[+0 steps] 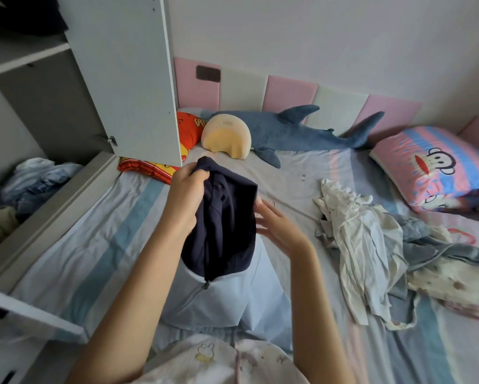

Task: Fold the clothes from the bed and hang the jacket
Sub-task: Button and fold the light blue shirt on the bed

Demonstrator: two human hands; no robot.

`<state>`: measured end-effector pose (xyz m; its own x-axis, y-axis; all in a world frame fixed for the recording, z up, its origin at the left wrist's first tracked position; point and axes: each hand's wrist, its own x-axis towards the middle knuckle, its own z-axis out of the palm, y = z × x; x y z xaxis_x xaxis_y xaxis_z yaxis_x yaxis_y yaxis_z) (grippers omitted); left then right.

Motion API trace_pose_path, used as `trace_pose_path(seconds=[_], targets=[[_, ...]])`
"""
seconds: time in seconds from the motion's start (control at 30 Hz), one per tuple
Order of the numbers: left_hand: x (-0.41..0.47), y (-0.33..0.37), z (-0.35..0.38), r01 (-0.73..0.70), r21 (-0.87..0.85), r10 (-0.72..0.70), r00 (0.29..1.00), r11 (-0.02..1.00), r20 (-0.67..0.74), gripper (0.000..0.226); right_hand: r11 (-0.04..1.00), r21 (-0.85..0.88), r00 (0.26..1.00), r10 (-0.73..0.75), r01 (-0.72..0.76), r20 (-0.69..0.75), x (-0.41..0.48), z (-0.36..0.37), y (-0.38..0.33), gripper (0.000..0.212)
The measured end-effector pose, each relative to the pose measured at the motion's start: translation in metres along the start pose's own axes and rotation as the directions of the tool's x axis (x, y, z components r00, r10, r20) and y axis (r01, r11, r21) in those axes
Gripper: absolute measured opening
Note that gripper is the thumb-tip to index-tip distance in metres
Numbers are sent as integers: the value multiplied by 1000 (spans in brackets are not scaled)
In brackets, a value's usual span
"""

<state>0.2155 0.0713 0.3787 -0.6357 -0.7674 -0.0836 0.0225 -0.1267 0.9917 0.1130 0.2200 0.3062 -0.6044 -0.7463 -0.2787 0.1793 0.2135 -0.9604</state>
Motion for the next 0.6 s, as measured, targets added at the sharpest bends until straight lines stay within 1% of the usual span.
trace_pose_path(seconds=[0.1,0.17,0.23,0.3,0.33,0.4,0.43,0.47,0.5,0.6], targets=[[2,-1,-3,4,0,-4,1000,1000,-5,22,997,75,1000,-24,22,18,10,10,8,32],[4,-1,-7,1,30,-1,1000,1000,11,21,980,192,998,-55,51,15,10,7,8,28],[8,-1,-15,9,76,-14,998,997,69,23,950,306,998,-65,60,7,9,-1,6,20],[10,3,-23,36,104,-53,984,994,169,24,941,331,997,-70,71,-15,7,-10,5,15],[10,4,-28,65,109,-89,969,992,229,22,947,310,997,-74,80,-31,7,-13,4,13],[9,6,-34,119,123,-157,915,985,371,18,961,255,992,-92,111,-84,8,-16,1,4],[8,7,-35,143,120,-181,888,982,423,16,963,239,988,-101,127,-119,8,-16,0,3],[9,6,-36,166,114,-200,875,979,440,14,966,206,980,-124,154,-154,10,-16,-1,10],[9,5,-34,186,103,-212,881,977,422,13,969,170,972,-149,180,-182,11,-16,-1,15],[18,-4,-22,204,83,-219,942,975,253,14,978,-23,937,-204,206,-282,20,-5,7,17]])
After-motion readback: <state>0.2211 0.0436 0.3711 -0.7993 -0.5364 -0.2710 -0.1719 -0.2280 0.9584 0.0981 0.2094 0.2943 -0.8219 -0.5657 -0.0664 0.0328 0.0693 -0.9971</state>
